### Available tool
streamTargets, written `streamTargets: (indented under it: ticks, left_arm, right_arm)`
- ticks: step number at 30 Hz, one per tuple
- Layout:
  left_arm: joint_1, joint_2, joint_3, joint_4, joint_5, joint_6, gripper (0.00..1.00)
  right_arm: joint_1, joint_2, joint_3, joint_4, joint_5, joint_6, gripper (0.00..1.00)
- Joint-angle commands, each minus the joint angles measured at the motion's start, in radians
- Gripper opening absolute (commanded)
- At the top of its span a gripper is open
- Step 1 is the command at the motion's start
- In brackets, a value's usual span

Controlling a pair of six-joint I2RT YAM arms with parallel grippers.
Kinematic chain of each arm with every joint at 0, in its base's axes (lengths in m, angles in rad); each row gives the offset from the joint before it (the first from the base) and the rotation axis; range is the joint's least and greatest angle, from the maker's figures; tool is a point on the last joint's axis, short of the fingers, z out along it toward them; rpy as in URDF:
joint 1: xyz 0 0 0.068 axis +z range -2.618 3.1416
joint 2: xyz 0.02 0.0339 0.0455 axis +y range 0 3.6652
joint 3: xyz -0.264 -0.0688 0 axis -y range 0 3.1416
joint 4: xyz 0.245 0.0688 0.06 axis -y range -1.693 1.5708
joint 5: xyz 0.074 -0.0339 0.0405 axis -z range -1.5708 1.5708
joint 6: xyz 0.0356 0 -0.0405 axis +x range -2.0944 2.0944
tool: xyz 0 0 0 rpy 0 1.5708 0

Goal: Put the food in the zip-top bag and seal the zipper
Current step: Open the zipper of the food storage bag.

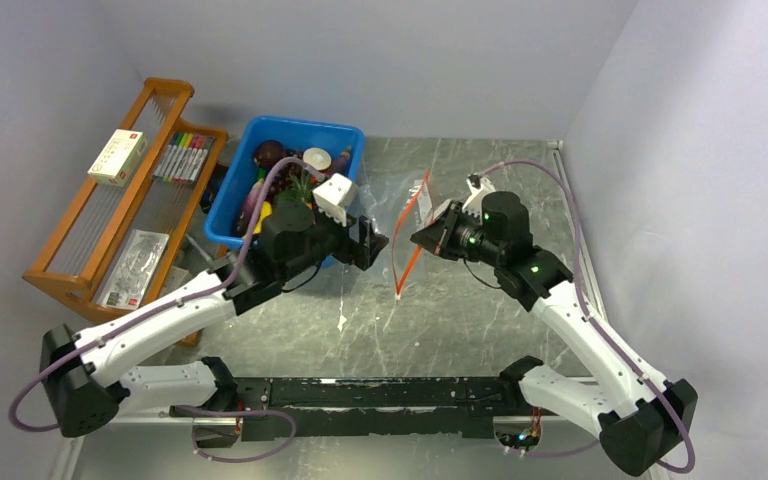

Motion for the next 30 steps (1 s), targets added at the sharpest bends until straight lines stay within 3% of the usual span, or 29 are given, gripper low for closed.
streamTargets:
  ticks: [1, 13, 20, 24, 29, 30]
  left_arm:
    - [-0.006, 0.069, 0.035, 0.116, 0.052, -0.022, 0.82]
    - [-0.005, 0.107, -0.013, 0.168, 0.046, -0.007, 0.82]
    - [-0.006, 0.150, -0.018, 0.127, -0.089, 0.052, 0.72]
    - [-0.005, 0.174, -0.002, 0.089, -0.125, 0.075, 0.55]
    - [-0.007, 0.183, 0.027, 0.009, -0.225, 0.101, 0.10]
    - [-0.007, 0.176, 0.030, -0.006, -0.255, 0.102, 0.07]
  right_arm:
    - [0.064, 0.012, -0.001, 0.059, 0.082, 0.086, 0.00]
    - [0.134, 0.072, 0.016, 0.088, 0.134, 0.108, 0.00]
    - [0.153, 0.084, 0.022, 0.109, 0.126, 0.105, 0.00]
    - [0.162, 0.085, 0.029, 0.091, 0.147, 0.080, 0.00]
    - [0.163, 0.084, 0.059, 0.036, 0.178, 0.017, 0.00]
    - [0.163, 0.084, 0.068, 0.015, 0.192, 0.002, 0.00]
